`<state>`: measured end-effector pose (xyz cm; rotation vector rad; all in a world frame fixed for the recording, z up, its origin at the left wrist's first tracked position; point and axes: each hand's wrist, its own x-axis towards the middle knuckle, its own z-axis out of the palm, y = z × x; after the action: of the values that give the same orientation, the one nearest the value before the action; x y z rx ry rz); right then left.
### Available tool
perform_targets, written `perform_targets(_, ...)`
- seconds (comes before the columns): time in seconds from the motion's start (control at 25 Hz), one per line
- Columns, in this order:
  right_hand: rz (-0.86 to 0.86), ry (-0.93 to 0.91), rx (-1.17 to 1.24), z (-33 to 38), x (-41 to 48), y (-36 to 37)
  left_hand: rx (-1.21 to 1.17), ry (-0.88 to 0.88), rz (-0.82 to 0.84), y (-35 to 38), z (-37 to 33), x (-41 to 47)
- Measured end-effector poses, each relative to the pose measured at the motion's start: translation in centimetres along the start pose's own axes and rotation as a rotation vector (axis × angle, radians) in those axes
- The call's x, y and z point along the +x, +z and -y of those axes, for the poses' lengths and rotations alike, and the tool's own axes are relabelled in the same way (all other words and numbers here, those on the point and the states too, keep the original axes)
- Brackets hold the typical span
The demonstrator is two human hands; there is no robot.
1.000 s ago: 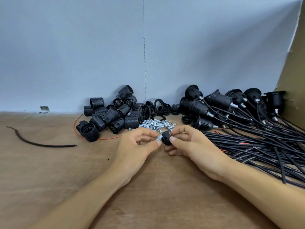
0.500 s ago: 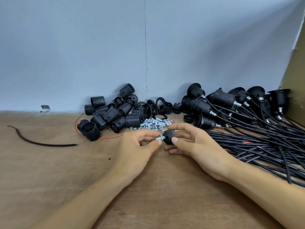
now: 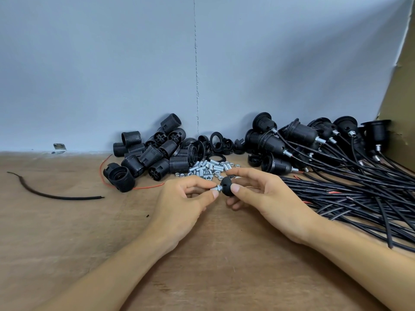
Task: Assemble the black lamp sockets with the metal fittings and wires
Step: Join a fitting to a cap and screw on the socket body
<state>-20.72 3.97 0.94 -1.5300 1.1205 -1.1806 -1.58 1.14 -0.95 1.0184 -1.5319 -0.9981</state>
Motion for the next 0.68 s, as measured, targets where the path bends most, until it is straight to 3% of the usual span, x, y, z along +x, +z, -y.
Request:
perform_targets(0.44, -0.014, 0.077, -0.232, 0.16, 0.26, -0.25, -0.003, 0.077, 0.006, 0.04, -0.26, -0.2)
perform_targets(0.68, 0.031, 0.038, -0.138, 0.3, 0.03, -0.28, -0.035, 0.067, -0.034, 0.05, -0.2, -0.23)
